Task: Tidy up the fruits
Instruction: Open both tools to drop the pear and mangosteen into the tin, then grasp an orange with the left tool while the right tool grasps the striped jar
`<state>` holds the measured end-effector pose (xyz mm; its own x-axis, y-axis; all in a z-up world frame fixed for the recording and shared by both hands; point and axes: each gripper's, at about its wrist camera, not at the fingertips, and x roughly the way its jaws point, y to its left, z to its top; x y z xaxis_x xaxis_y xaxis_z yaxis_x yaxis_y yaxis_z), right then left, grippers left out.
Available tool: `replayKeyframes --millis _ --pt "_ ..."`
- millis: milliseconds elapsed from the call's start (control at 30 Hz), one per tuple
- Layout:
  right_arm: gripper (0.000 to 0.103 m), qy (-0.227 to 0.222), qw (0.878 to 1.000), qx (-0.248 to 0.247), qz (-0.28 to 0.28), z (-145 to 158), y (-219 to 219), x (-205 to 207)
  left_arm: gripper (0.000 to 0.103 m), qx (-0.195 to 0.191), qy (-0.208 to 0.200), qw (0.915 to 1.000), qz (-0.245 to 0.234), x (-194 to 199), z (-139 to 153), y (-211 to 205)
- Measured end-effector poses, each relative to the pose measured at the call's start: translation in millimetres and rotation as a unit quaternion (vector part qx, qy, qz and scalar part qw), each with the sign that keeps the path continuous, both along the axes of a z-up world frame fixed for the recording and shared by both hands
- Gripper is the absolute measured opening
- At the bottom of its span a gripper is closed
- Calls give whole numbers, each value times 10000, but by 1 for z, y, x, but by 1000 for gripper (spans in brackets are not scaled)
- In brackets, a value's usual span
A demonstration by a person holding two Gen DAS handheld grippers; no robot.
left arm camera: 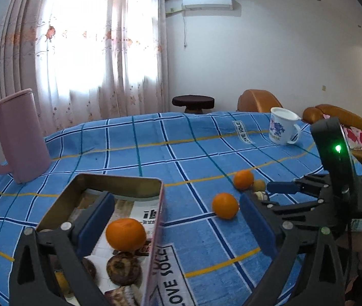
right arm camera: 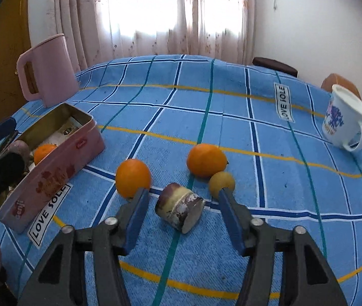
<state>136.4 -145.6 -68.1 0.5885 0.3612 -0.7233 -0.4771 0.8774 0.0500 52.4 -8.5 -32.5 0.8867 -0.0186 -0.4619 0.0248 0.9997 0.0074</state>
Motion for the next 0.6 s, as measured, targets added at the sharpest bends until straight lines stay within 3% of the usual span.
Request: replayKeyframes --millis 133,400,600 --pt "39 -47 10000 32 79 1 0 -3 101 1 120 9999 -86 8 -4 -8" --pt "39 -687 9969 88 -365 17 -27 -20 100 180 363 9988 -267 29 -8 -30" --pt "39 -687 9956 276 -566 20 -48 -15 88 144 836 9953 -458 60 -22 -47"
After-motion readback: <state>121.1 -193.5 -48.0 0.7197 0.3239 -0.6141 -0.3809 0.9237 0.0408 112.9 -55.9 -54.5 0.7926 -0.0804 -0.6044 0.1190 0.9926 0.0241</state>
